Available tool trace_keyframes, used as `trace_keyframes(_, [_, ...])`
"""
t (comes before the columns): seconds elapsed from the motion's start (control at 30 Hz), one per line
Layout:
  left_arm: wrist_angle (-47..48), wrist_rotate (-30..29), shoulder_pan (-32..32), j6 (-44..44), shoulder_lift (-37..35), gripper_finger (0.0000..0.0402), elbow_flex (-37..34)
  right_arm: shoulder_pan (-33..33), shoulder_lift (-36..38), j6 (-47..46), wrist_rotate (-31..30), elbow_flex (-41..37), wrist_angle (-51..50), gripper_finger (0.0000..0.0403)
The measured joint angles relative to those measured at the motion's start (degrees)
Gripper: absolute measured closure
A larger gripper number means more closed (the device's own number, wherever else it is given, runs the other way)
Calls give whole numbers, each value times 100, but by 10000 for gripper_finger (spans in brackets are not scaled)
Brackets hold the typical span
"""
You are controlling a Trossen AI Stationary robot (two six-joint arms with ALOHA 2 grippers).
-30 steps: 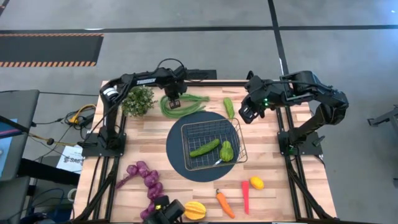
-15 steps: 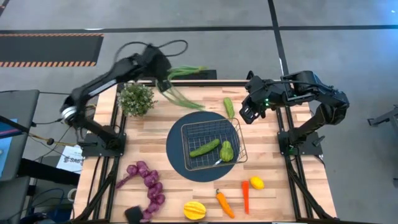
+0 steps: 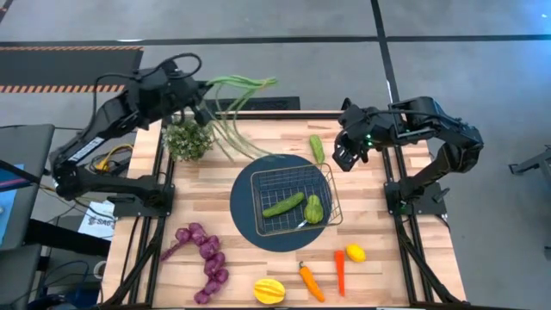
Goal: Build produce basket
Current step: Put the green beans into the gold wire basket
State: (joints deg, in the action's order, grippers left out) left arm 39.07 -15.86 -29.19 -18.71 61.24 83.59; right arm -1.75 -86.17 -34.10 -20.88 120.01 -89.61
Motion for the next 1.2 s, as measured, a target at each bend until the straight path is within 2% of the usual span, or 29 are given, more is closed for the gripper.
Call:
trace_keyframes(0.13, [10,3,199,42,-20,401,0,47,-35,747,54,0,890,384])
trace_keyframes(0.23, [-66,-12,260,-16,-23,401,0,85,-33,1522,475,1,2166,397])
trace_keyframes(0.33, [-203,-107,258,-115,-23,401,0,173,-33,1966,984,2,3042,386])
trace_keyframes(0.5, [-212,-115,258,-158,-27,401,0,351,-241,1688,1214,17,2854,342])
trace_keyframes(0.57, [-183,-114,258,-193,-27,401,0,426,-515,1459,1206,5,2483,323])
trace_keyframes(0.67, [-152,-113,258,-200,-27,401,0,530,-1012,1409,1241,-9,2459,295])
trace_keyframes(0.9, [-67,-111,258,-204,-73,401,0,1045,-1721,1707,2789,-7,3334,245])
trace_keyframes(1.07, [159,-111,256,-195,-108,401,0,1339,-1823,1930,2878,0,3865,226])
trace_keyframes(1.2, [306,-105,258,-163,-106,401,0,1563,-1818,2090,2817,2,4863,224])
